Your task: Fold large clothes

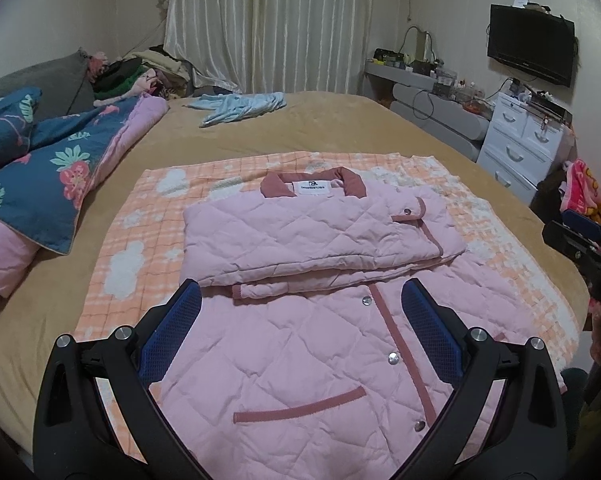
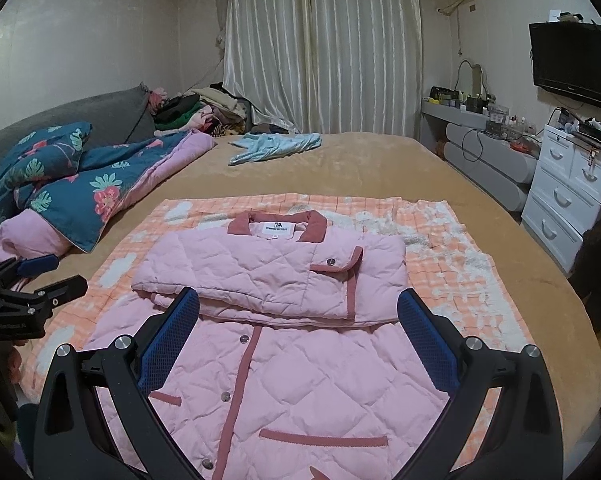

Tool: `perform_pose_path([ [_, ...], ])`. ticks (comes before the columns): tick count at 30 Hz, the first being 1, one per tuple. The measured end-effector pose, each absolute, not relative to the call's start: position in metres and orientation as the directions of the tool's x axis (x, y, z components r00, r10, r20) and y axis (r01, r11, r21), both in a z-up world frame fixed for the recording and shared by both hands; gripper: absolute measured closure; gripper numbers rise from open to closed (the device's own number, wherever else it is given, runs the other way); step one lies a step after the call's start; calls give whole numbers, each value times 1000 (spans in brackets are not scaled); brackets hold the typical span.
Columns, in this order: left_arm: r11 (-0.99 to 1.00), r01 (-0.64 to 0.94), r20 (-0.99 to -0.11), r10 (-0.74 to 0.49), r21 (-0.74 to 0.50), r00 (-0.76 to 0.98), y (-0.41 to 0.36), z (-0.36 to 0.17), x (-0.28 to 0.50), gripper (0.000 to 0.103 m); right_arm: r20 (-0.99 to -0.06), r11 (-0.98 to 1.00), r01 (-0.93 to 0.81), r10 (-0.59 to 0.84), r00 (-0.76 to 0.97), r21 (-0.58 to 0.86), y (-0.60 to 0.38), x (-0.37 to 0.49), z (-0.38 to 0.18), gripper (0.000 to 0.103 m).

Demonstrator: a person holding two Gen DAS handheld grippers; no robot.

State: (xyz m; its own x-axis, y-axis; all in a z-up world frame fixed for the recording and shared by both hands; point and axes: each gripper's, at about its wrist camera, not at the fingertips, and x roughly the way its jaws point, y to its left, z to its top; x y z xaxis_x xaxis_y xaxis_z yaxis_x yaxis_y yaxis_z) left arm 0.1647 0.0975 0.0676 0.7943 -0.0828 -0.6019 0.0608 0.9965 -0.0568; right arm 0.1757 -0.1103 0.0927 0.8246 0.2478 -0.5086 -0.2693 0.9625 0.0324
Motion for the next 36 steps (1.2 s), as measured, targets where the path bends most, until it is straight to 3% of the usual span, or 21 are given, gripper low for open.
perform_pose_path([
  [36,996,72,-599,-87,-49,796,87,59,115,9,-499,968,-247,238,833,49,-154,135,96,4],
])
